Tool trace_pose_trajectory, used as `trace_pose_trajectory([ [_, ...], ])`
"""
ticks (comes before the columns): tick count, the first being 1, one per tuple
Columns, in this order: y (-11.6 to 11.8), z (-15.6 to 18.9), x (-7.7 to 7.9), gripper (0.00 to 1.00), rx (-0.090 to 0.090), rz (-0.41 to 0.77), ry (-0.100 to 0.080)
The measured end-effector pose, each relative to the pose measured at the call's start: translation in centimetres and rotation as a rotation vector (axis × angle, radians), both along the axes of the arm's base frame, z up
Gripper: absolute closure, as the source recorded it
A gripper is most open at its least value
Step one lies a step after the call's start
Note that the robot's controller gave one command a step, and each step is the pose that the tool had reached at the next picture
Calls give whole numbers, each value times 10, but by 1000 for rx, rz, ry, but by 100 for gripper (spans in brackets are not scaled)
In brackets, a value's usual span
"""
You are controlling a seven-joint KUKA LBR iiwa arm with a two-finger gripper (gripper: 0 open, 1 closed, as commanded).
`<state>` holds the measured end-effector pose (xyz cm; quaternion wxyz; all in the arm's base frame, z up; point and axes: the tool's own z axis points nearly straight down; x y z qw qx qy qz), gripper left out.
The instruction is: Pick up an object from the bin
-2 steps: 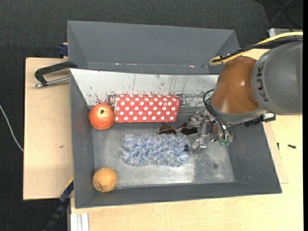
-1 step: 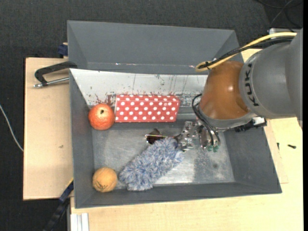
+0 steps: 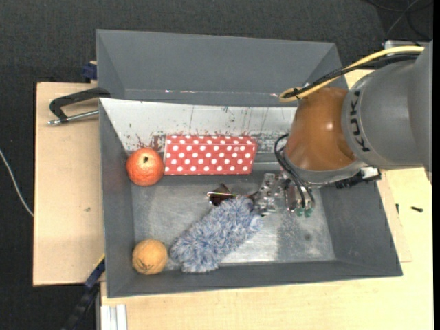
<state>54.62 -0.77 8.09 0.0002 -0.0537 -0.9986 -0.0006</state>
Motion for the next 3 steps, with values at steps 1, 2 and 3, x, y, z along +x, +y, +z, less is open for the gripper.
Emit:
trace_pose_trajectory([
  [1,12,69,-2,100,1,7,-7],
  [2,11,78,-1,100,0,6,-9],
  [3,16,111,-2,100,0,23,3],
])
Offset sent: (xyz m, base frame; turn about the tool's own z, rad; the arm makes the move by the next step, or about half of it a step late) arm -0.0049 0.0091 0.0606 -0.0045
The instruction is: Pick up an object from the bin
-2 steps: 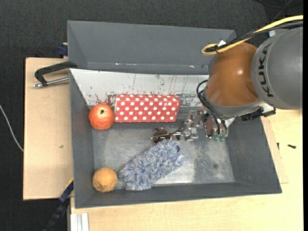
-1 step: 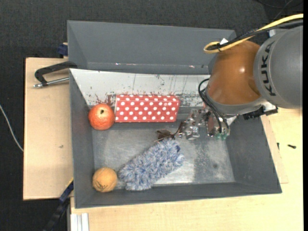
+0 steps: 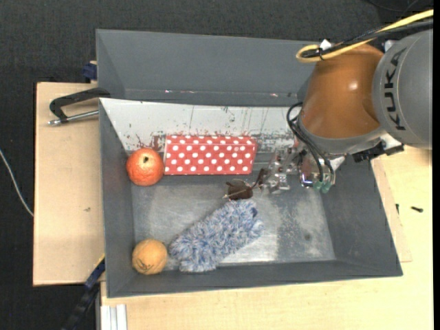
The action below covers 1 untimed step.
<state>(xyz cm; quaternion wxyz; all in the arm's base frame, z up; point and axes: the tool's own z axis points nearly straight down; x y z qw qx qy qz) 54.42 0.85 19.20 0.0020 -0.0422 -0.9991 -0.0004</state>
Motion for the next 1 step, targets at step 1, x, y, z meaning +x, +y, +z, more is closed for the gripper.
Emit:
trace_pose_trajectory([
  [1,-3,61,2,100,0,-3,-7],
])
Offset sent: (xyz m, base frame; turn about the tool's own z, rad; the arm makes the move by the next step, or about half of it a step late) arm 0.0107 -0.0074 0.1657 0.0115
